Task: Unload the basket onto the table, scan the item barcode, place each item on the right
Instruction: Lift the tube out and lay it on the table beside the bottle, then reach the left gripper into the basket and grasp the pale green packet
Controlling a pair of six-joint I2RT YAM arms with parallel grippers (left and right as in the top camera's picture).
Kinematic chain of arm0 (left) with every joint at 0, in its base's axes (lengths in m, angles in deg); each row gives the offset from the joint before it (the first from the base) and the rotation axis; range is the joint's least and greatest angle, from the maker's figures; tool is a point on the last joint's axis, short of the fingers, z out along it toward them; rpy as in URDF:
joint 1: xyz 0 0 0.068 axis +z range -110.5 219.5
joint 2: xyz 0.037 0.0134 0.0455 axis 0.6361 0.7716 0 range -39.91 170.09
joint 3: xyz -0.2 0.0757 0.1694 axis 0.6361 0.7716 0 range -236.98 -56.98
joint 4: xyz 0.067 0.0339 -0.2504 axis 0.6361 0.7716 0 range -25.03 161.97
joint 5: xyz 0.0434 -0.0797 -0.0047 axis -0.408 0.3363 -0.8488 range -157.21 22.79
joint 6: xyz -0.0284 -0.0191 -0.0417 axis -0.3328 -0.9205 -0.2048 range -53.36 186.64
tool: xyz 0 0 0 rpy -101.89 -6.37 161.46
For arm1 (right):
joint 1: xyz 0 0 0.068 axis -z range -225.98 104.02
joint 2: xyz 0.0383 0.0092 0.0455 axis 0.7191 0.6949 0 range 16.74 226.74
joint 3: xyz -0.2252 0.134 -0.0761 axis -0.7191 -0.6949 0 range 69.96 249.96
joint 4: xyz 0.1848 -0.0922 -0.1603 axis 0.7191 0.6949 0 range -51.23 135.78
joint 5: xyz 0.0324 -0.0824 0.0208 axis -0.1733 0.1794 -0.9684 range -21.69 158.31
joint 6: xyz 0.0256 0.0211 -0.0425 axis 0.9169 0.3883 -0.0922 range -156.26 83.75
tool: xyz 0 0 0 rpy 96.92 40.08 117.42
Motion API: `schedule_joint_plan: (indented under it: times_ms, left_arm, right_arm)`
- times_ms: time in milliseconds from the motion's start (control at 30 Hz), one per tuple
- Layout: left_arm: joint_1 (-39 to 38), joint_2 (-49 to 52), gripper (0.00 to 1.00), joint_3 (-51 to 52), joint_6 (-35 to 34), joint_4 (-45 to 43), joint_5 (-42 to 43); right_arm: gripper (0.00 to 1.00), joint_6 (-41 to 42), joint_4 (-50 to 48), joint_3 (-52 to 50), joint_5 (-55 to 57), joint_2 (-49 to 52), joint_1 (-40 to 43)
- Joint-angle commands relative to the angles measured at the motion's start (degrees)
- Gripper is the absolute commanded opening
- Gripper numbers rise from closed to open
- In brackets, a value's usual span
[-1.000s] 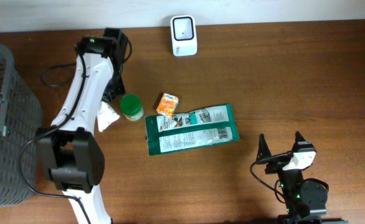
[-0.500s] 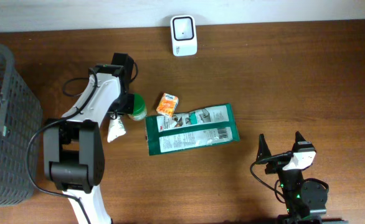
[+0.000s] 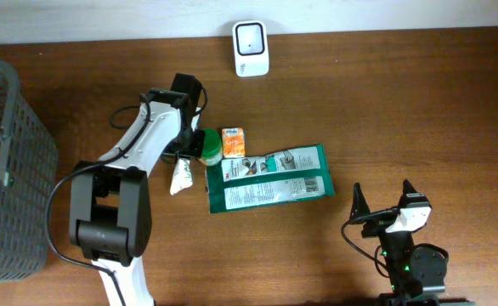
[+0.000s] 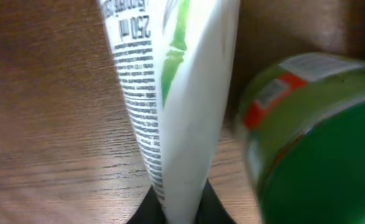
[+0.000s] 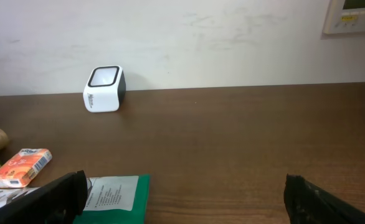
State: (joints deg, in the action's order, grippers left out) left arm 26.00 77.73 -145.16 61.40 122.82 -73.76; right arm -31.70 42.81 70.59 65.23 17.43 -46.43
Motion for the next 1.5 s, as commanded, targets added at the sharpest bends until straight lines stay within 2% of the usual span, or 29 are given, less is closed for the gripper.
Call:
schedule_joint_plan:
  times_ms: [0, 67, 133, 400, 500, 567, 667, 733, 800, 967, 1167, 1467]
  left_arm:
    - [-0.1, -1.2, 0.26, -2.6, -0.8, 1.6, 1.2]
    - [-0.1, -1.2, 0.41, -5.4, -0.8, 3.5, 1.2]
    - [-0.1, -1.2, 0.47, -8.9, -0.8, 5.8, 1.2]
    - [1.9, -1.5, 0.45, -31.2, -5.3, 16.8, 1.1]
    - [4.9, -1.7, 0.45, -43.5, -11.6, 23.7, -3.0]
    - [7.2, -1.9, 0.47, -50.7, -13.2, 27.1, -6.3]
    - [12.2, -2.3, 0.56, -59.9, -14.6, 30.5, -9.1]
    - [16.3, -2.3, 0.72, -64.3, -19.1, 32.4, -11.0]
    - [20.9, -2.3, 0.73, -66.6, -21.4, 33.2, -11.3]
    - [33.2, -1.7, 0.68, -65.3, -25.9, 33.6, -11.3]
    - [44.6, 0.0, 0.7, -59.1, -27.5, 32.8, -11.3]
    - [52.2, 0.0, 0.76, -32.0, -18.7, 12.9, -9.0]
  right_arm:
    - [0.98, 0.3, 0.2, -0.3, -0.1, -0.4, 0.1]
    - [0.98, 0.3, 0.2, -0.3, -0.1, -0.4, 0.1]
    - [0.98, 0.3, 0.2, -0.3, -0.1, -0.4, 0.1]
    - [0.98, 0.3, 0.2, -0.3, -0.1, -0.4, 0.1]
    - [0.98, 0.3, 0.2, -0.3, -0.1, -0.4, 0.1]
    - [0.98, 0.3, 0.2, -0.3, -0.1, -0.4, 0.1]
    - [0.98, 0.3, 0.2, -0.3, -0.1, -0.4, 0.1]
    - [0.98, 0.3, 0.2, -0.3, -0.1, -0.4, 0.1]
    - [0.98, 0.3, 0.2, -0.3, -0.1, -0.4, 0.1]
    - [0.98, 0.3, 0.2, -0.3, -0.1, -0.4, 0.1]
    - [0.98, 0.3, 0.2, -0.3, -0.1, -0.4, 0.1]
    - [0.98, 0.3, 0.2, -0.3, -0.1, -0.4, 0.1]
